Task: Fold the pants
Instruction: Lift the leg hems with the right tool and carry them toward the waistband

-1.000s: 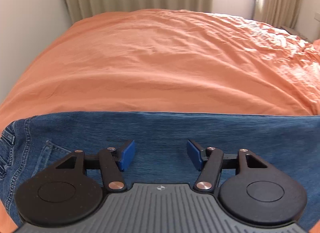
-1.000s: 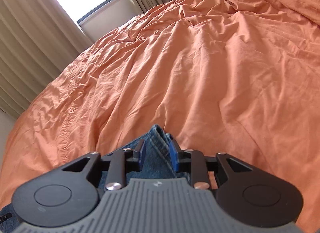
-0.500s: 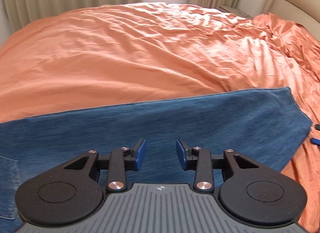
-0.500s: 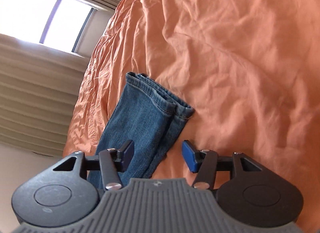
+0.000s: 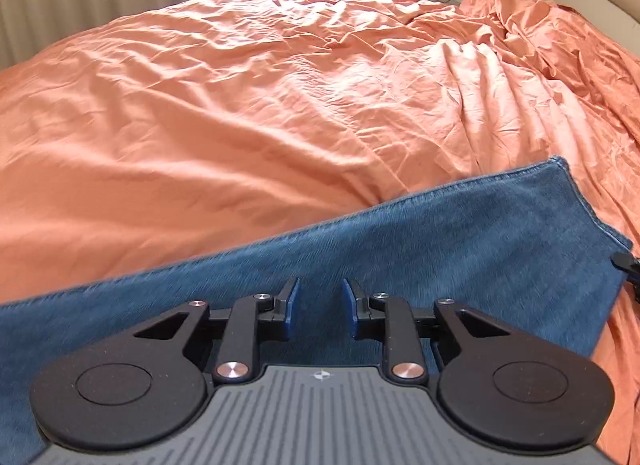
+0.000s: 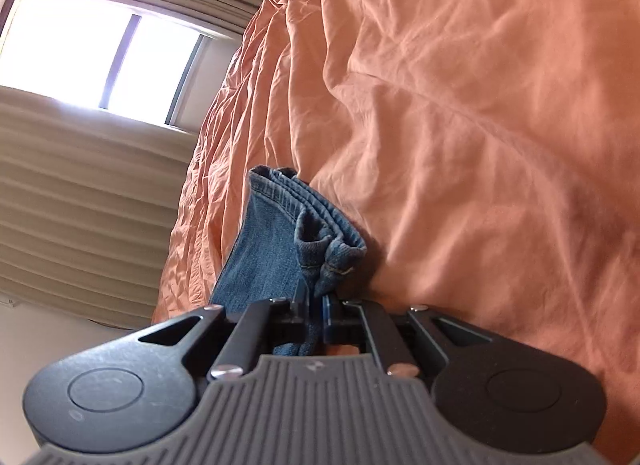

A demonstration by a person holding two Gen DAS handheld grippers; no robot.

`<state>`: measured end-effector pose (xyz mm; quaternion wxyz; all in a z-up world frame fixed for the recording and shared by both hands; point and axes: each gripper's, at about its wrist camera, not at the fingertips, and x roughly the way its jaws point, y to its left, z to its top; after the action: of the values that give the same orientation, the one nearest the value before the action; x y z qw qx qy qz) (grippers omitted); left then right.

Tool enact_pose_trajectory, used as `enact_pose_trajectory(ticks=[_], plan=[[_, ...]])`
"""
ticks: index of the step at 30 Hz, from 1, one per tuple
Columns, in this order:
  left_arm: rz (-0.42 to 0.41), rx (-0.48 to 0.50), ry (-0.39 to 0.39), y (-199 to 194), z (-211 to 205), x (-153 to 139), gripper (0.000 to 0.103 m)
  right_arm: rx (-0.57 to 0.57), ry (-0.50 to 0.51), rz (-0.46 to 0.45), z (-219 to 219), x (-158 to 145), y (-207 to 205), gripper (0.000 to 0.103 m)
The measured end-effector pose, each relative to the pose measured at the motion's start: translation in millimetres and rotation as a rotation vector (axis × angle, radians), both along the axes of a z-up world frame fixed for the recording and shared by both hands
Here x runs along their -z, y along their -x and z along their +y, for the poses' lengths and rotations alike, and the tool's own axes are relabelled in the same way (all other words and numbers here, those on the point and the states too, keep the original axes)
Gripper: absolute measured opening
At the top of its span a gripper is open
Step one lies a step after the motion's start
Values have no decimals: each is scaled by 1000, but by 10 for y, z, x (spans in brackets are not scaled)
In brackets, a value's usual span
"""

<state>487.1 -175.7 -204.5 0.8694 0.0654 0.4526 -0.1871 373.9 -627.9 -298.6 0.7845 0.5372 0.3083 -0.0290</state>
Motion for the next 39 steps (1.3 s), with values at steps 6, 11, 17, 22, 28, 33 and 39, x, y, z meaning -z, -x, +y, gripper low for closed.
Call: enact_pose_trajectory(ticks=[6, 11, 17, 22, 28, 33, 39], plan=[[62, -32, -59, -385, -219, 269, 23, -9, 25, 9, -36, -4, 38, 0], [36, -28, -80, -341, -232, 241, 23, 11, 45, 45, 6, -11, 15, 0], [17, -10, -87, 44, -134, 8, 23, 7, 99, 86, 70, -160, -89, 0], [63, 46, -101, 567, -92, 54, 21, -15, 185, 97, 166, -457, -152, 0], [76, 55, -114, 1139, -100, 126, 19, -53, 317, 65, 420, -966, -211, 0], [121, 48, -57, 1434, -11, 156, 18, -114, 441, 30, 745, -1451, -285, 0], [191, 64, 61, 1702, 434, 109, 19, -202, 617, -55, 1328, -2101, -319, 0]])
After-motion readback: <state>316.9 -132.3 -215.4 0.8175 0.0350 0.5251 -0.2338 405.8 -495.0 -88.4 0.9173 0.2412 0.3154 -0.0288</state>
